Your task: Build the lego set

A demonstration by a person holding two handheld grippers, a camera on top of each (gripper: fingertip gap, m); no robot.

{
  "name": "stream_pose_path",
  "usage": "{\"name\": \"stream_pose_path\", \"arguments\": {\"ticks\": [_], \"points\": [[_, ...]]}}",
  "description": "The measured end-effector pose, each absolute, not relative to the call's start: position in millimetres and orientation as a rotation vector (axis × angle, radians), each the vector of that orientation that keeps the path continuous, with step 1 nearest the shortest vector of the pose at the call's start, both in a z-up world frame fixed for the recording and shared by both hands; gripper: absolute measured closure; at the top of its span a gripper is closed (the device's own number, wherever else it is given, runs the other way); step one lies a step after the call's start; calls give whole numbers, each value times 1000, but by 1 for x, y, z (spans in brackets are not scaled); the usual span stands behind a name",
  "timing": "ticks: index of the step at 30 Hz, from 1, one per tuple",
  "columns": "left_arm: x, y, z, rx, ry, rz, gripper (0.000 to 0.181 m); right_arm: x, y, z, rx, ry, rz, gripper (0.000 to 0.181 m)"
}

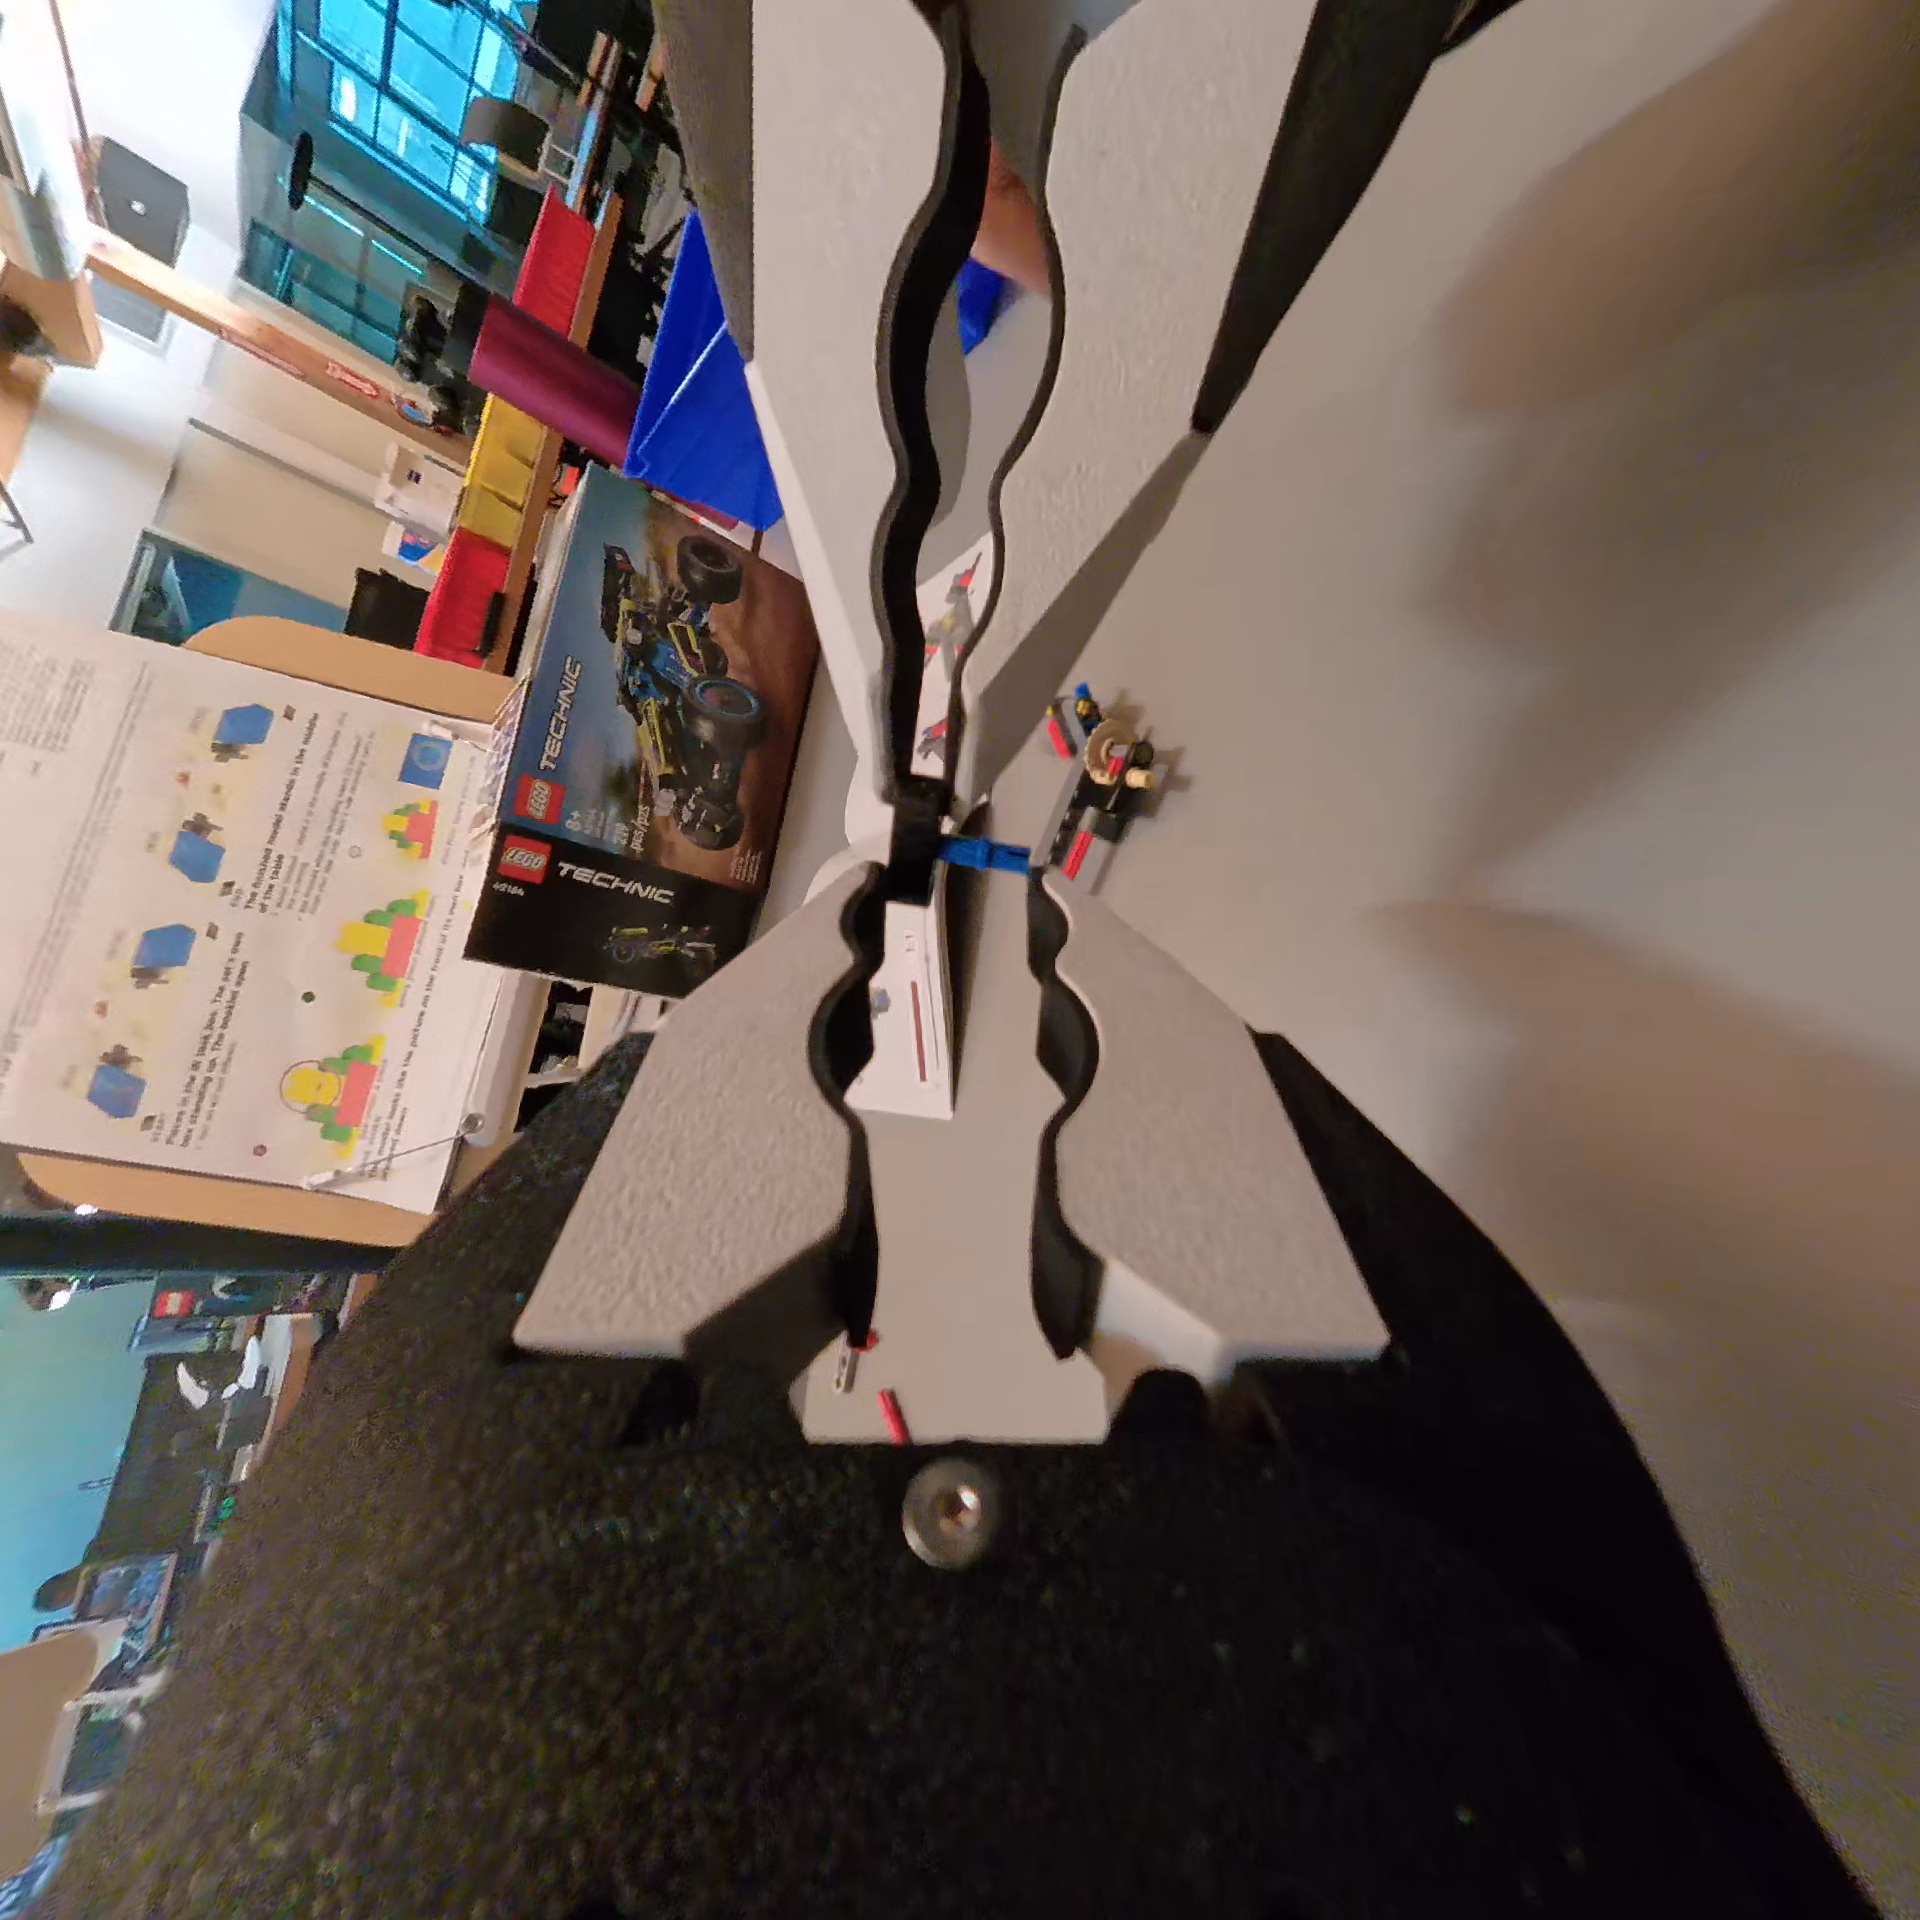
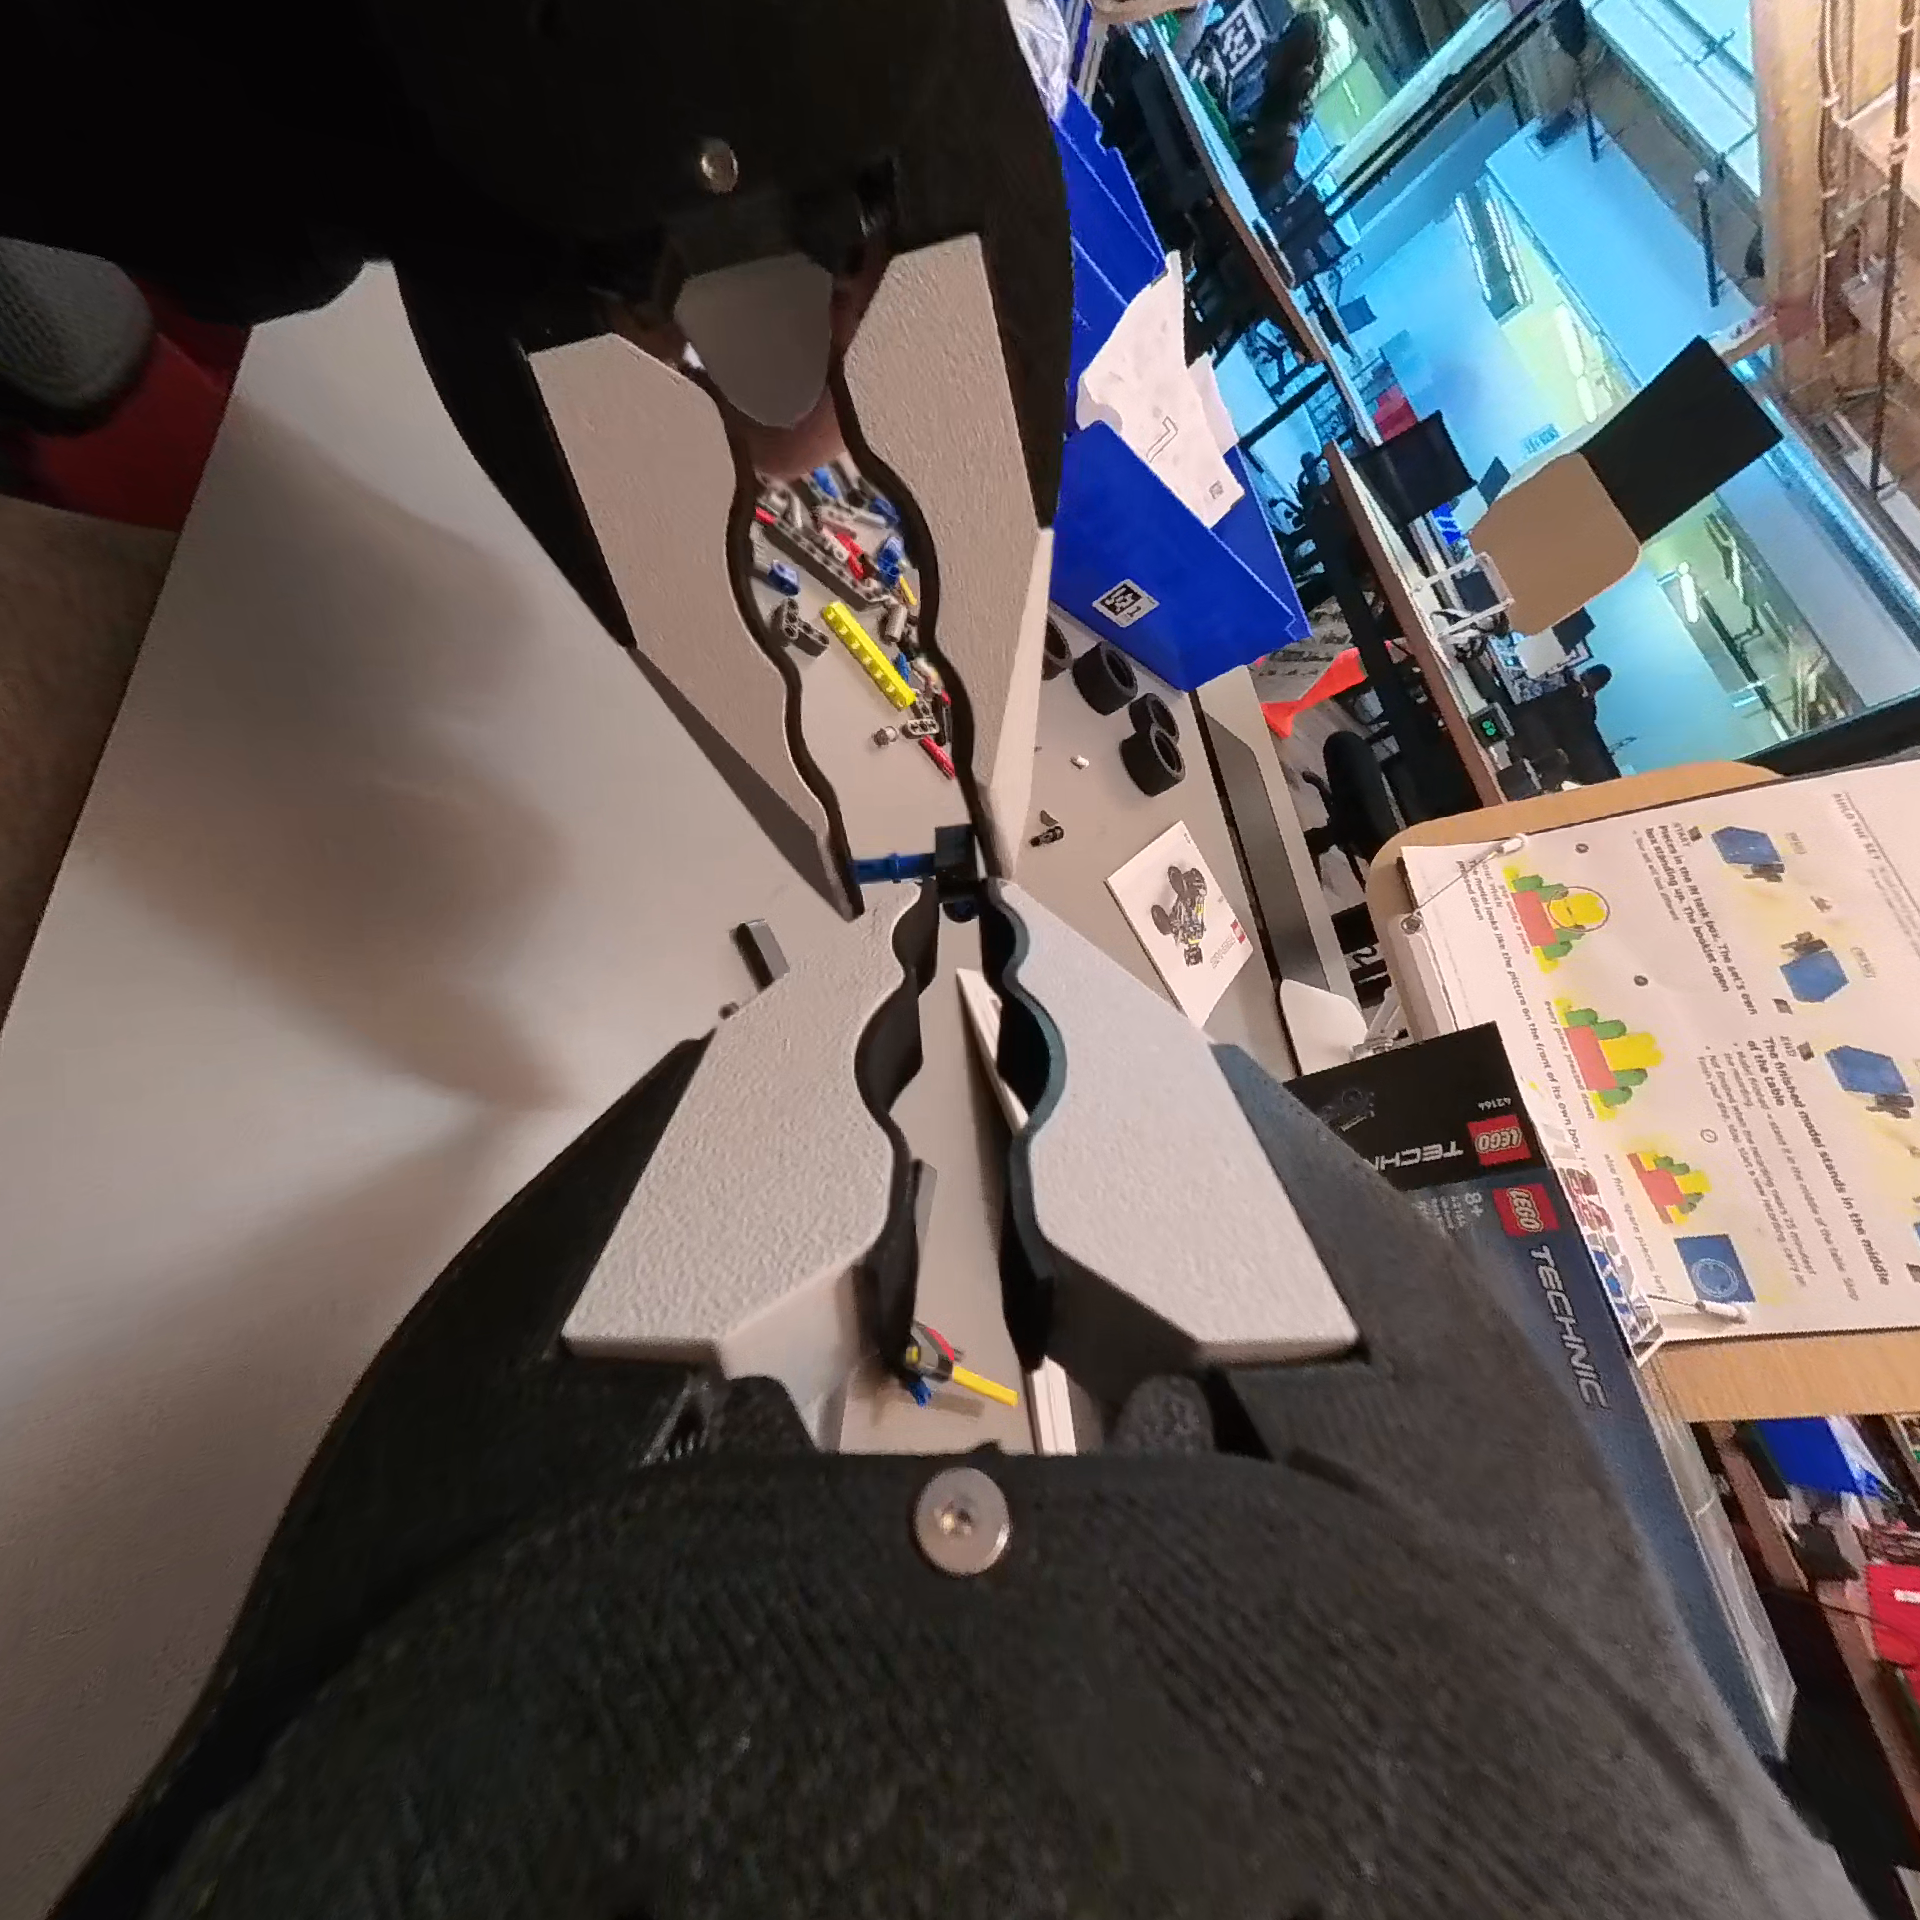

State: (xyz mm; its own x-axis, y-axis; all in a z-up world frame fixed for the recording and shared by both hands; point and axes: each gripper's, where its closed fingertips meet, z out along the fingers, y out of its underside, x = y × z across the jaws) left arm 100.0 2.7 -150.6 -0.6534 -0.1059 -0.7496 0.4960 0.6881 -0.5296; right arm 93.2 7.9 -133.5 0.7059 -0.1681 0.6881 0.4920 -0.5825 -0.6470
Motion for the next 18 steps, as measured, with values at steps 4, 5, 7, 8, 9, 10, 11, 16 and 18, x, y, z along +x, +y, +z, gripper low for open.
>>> {"name": "stream_pose_path", "arguments": {"ticks": [4, 5, 7, 8, 9, 10, 11, 16, 18], "points": [[102, 4, -152, 293, 2097, -931, 157, 93, 8, -136, -2011, -242, -901, 175], [102, 4, -153, 294, 2099, -921, 157, 94, 8, -137, -2018, -240, -901, 175], [102, 3, -153, 291, 2100, -914, 157, 94, 8, -137, -2016, -235, -908, 175], [102, 2, -153, 287, 2103, -917, 157, 95, 9, -136, -2013, -230, -912, 175], [102, 2, -153, 278, 2107, -918, 157, 95, 9, -136, -2015, -225, -914, 175], [102, 2, -153, 274, 2107, -915, 156, 95, 9, -136, -2015, -227, -916, 175], [103, 3, -153, 275, 2102, -910, 157, 95, 9, -137, -2020, -229, -912, 175], [105, 3, -154, 265, 2106, -897, 157, 96, 9, -138, -2020, -222, -912, 175], [105, 2, -157, 283, 2108, -879, 158, 96, 8, -141, -2040, -225, -898, 175]]}}
